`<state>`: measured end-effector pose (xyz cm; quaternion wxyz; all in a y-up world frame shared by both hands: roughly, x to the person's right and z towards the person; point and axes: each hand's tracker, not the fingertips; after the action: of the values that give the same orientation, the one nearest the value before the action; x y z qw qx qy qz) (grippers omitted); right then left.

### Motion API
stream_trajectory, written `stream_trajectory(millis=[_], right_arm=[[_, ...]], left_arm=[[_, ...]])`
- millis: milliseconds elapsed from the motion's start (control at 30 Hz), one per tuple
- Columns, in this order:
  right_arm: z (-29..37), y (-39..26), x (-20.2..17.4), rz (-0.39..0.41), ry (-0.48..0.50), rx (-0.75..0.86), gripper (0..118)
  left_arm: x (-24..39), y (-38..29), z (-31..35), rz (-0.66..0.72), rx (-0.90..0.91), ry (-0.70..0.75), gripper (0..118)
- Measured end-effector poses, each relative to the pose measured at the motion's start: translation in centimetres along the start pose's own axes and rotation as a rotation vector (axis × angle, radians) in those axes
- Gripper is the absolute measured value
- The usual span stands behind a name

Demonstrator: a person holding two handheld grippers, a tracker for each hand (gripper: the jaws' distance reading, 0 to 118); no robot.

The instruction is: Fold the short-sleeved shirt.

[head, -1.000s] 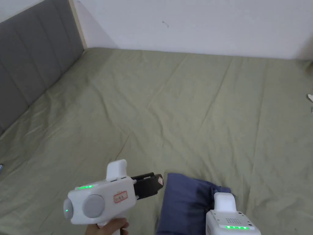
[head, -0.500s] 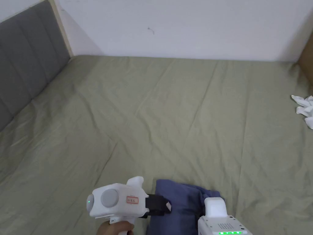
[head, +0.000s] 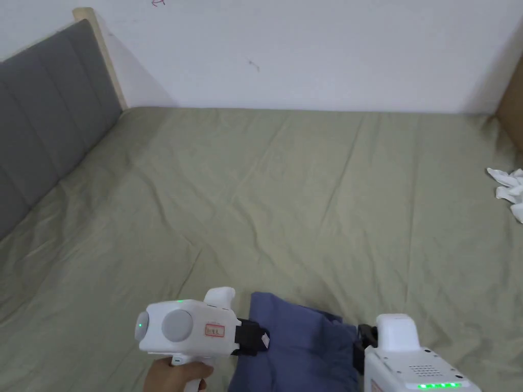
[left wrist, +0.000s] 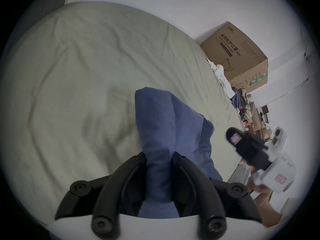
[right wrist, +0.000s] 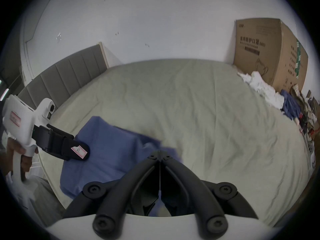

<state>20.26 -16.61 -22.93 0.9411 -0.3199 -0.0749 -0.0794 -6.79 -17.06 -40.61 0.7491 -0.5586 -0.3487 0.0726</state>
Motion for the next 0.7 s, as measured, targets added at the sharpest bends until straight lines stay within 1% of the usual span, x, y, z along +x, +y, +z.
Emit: stream_trajectory(millis=[33,67,167,233,300,433,467,533,633,700], right_arm=[[0.3,0.5,0.1,0.001,-0.005,0.015,3],[0.6,1.0,0.1,0.003,-0.005,0.029,3],[0.9,2.2,-0.2,0.014,-0.023,0.059,3],[0.8,2.8,-0.6,0.003,-0.024,0.072,3],[0.4,3.2,-1.1,-0.005,-0.023,0.077,3],[-0.4,3.6,-2.5,-0.007,-0.022,0.082,3],[-0.7,3.6,-2.7,-0.007,-0.022,0.078,3],[-1.2,3.6,-3.2,-0.004,-0.02,0.071,3],[-1.8,3.5,-3.9,0.014,-0.029,0.06,3],[-2.2,3.5,-4.1,0.02,-0.035,0.053,3]], left_arm=[[-1.1,0.6,1.1,-0.03,0.012,0.041,29],[-1.9,1.0,2.1,-0.025,0.014,0.043,29],[-6.0,2.5,6.0,-0.032,0.031,0.14,29],[-9.2,3.5,8.9,-0.035,0.043,0.216,29],[-12.7,4.5,11.5,-0.019,0.048,0.282,29],[-19.4,6.0,15.8,0.057,0.035,0.449,29],[-20.8,6.2,16.7,0.052,0.046,0.491,29],[-23.9,6.7,18.4,0.097,0.053,0.534,29],[-26.3,6.9,19.1,0.128,0.037,0.57,30],[-27.6,6.8,19.1,0.138,0.037,0.557,30]])
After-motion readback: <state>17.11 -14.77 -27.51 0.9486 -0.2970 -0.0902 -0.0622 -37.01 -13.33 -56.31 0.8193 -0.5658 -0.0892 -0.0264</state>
